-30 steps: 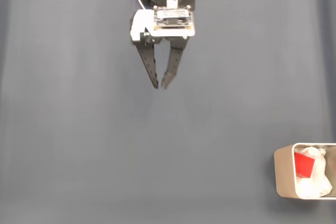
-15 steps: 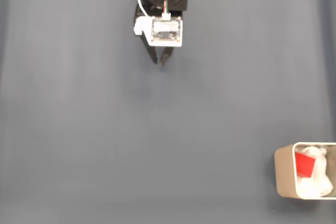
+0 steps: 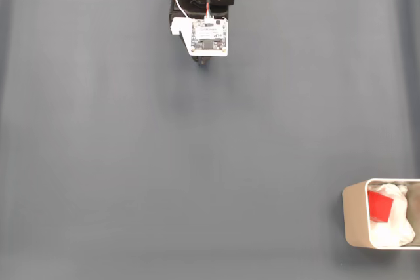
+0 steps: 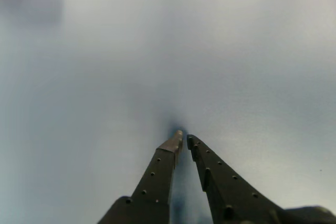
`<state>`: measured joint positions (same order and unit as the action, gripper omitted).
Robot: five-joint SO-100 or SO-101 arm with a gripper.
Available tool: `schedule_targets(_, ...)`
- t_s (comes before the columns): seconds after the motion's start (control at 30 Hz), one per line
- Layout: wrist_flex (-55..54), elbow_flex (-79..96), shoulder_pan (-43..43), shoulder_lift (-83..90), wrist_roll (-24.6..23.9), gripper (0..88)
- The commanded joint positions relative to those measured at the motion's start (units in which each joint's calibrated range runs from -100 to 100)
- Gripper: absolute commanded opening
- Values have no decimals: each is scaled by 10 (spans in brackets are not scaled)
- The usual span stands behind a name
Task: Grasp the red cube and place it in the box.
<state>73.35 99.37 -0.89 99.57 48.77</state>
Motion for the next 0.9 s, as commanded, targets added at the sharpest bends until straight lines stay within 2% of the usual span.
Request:
schedule_targets(0.0,23,5,5,3,-11,0)
schedule_targets(0.23,26,5,5,3,7,1)
schedule_targets(0.87,26,5,5,3,6,1)
